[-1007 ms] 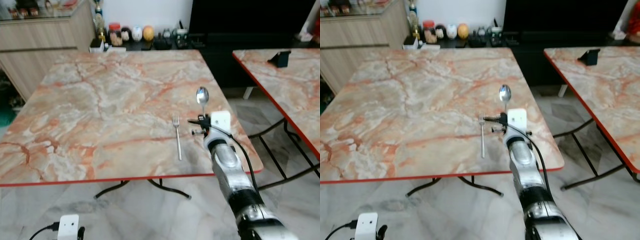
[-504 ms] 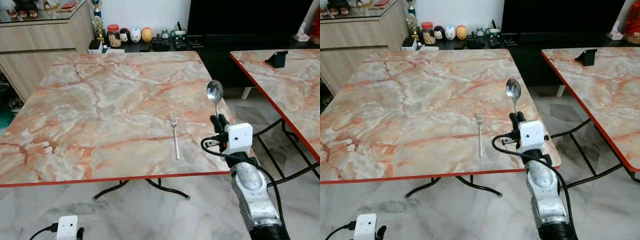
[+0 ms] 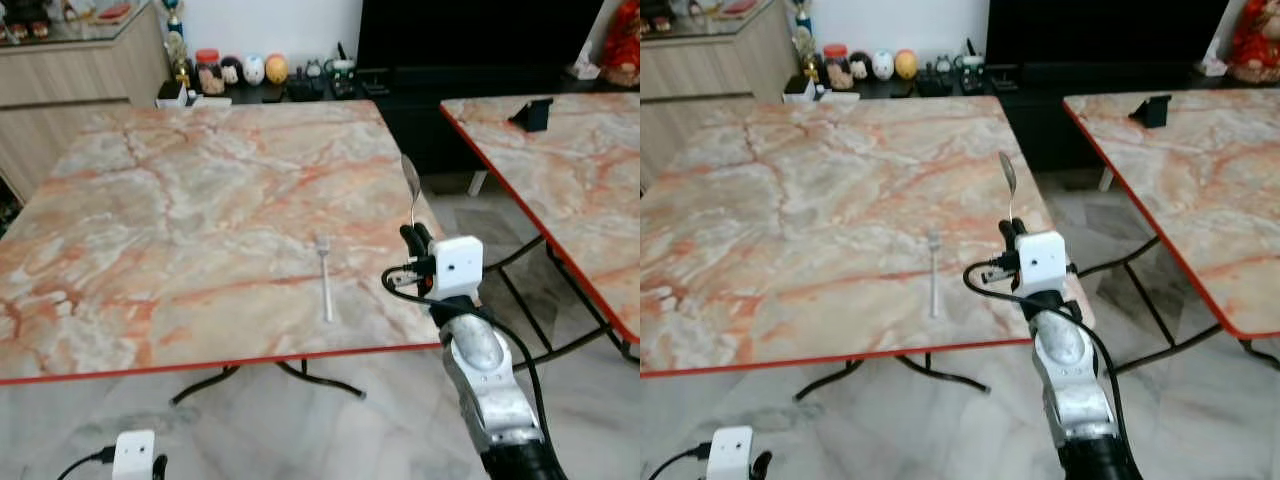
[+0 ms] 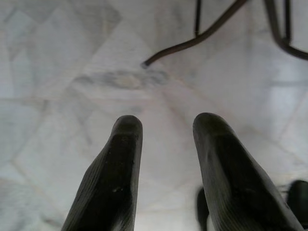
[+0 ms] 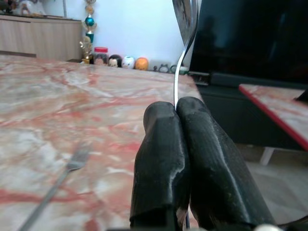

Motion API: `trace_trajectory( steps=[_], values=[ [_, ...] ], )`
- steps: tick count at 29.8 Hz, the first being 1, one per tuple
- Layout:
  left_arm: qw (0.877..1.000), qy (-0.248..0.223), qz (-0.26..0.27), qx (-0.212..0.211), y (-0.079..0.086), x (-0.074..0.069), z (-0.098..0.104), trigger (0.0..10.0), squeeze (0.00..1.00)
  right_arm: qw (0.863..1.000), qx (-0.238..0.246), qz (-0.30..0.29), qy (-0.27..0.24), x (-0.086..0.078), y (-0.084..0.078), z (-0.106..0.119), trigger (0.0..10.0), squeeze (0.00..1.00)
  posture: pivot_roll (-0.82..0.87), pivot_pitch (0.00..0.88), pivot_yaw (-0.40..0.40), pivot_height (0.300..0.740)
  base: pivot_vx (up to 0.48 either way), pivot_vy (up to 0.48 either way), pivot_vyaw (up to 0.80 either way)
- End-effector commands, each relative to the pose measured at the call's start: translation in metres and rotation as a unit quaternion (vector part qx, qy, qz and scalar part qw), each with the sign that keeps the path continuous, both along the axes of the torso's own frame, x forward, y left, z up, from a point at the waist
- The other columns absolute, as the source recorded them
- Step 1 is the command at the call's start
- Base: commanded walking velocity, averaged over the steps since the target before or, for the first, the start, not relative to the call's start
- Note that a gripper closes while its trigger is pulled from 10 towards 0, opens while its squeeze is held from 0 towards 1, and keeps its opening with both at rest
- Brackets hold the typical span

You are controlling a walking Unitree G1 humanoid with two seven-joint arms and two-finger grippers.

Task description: Setting the table

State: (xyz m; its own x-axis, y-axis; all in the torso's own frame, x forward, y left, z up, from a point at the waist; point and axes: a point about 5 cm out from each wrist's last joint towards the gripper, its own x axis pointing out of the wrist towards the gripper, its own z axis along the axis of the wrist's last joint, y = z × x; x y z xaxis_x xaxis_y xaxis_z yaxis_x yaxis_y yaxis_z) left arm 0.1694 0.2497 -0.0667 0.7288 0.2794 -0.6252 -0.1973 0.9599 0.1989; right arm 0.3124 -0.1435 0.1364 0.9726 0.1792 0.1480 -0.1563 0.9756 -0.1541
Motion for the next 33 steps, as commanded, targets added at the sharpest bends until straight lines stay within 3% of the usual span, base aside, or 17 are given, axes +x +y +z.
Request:
trace_trajectory(
  steps=[1, 33],
  values=[
    [1.000, 0.004, 0.004, 0.000, 0.0018, -0.0049, -0.0016, 10.0, 0.00, 1.000, 0.002, 0.005, -0.012, 0.0009, 0.0048, 0.0086, 10.0, 0.00, 0.00, 0.000, -0.006, 0.724, 0.000, -0.465, 0.00],
    [1.000, 0.003, -0.002, 0.003, 0.0006, -0.0030, -0.0011, 10.0, 0.00, 1.000, 0.002, 0.003, -0.013, 0.0070, 0.0109, 0.0171, 10.0, 0.00, -0.01, 0.000, -0.005, 0.724, 0.000, -0.465, 0.00]
  ],
)
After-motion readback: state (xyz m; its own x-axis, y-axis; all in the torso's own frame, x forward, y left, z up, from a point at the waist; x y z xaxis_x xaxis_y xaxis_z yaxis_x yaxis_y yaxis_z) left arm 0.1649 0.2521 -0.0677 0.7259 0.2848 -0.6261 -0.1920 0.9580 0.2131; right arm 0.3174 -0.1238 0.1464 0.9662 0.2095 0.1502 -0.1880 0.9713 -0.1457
